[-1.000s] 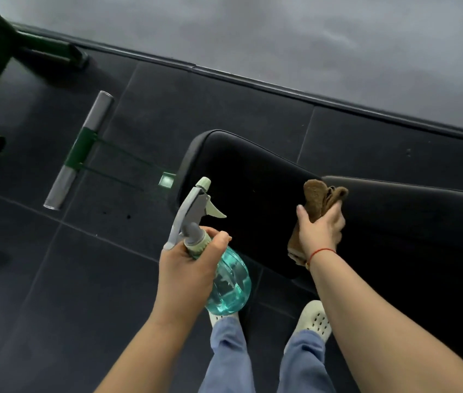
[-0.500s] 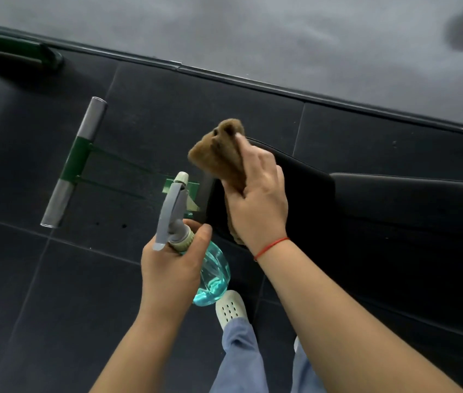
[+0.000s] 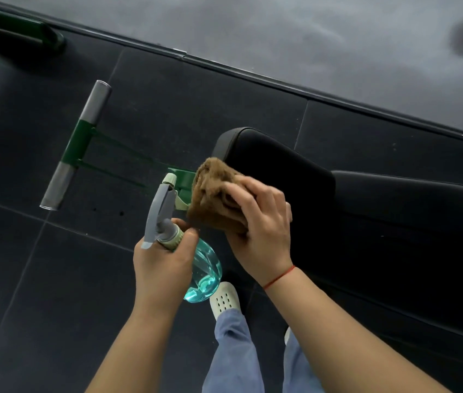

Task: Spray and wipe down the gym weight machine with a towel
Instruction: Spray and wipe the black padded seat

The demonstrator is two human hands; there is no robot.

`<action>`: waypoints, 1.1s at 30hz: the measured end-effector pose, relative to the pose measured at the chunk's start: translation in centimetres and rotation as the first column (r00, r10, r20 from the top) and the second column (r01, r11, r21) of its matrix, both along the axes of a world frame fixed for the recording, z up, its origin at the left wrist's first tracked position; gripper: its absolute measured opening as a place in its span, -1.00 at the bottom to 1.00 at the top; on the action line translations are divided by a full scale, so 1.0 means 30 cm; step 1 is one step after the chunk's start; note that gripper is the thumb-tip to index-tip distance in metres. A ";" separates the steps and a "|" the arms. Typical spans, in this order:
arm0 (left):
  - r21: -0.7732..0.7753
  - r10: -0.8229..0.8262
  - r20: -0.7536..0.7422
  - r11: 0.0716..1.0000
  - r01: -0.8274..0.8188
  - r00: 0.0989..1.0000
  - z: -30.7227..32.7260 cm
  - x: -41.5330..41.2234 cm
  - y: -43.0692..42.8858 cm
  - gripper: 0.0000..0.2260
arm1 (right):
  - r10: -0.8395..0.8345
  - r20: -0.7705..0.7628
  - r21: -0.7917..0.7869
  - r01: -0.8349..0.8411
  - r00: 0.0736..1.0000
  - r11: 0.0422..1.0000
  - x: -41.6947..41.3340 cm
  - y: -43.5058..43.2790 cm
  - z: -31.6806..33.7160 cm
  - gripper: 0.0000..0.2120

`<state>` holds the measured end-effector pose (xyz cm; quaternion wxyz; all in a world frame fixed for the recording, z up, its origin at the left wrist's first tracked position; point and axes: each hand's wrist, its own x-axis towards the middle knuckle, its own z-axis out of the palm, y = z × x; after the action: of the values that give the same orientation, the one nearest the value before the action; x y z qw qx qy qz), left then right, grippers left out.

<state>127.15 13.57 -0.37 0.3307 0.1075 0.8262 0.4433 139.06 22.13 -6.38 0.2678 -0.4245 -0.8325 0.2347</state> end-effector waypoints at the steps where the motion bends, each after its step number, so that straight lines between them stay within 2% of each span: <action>1: -0.006 0.012 0.009 1.000 -0.012 1.000 -0.001 0.002 -0.003 -0.89 | -0.030 0.012 -0.008 0.030 0.999 1.000 -0.018 0.002 0.017 -0.54; 5: 0.007 0.021 0.029 1.000 -0.021 0.999 0.011 -0.007 -0.013 -0.86 | -0.129 0.055 -0.016 0.130 0.990 0.991 -0.105 0.089 0.072 -0.44; 9: 0.005 -0.033 0.026 0.999 0.033 0.999 0.030 -0.022 -0.014 -0.90 | -0.284 0.145 -0.175 0.308 0.948 0.935 -0.184 0.322 0.117 -0.39; 12: 0.017 -0.061 0.055 0.998 0.060 0.997 0.039 -0.043 -0.005 -0.92 | -0.244 0.266 -0.249 0.311 0.933 0.917 -0.202 0.442 0.134 -0.46; 15: 0.025 -0.087 0.042 0.996 0.086 0.995 0.041 -0.064 0.000 -0.92 | -0.170 0.332 -0.108 0.216 0.928 0.970 -0.192 0.385 0.124 -0.47; 18: 0.018 -0.076 0.055 0.997 0.075 0.996 0.033 -0.083 0.009 -0.94 | -0.107 0.280 0.074 0.089 0.954 0.993 -0.161 0.262 0.102 -0.52; 21: 0.025 -0.059 0.039 0.998 0.058 0.997 0.026 -0.099 0.015 -0.96 | -0.010 0.259 0.129 -0.024 0.966 0.991 -0.111 0.085 0.065 -0.54; 25: 0.044 -0.087 -0.020 0.995 0.088 0.996 0.008 -0.113 0.003 -0.89 | 0.021 0.106 0.117 -0.034 0.994 0.993 -0.049 -0.056 0.009 -0.63; 30: 0.022 -0.150 -0.082 0.988 0.152 0.985 -0.018 -0.115 -0.021 -0.85 | 0.047 0.037 0.046 -0.049 0.998 0.998 -0.019 -0.048 0.019 -0.53; 33: -0.023 -0.199 -0.112 0.980 0.198 0.974 -0.028 -0.120 -0.034 -0.84 | -0.079 -0.019 -0.044 0.078 0.997 0.996 -0.058 0.026 0.057 -0.51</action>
<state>123.55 12.56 -1.20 0.3264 0.2125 0.8314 0.3963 137.31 22.90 -4.66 0.2763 -0.4600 -0.8070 0.2466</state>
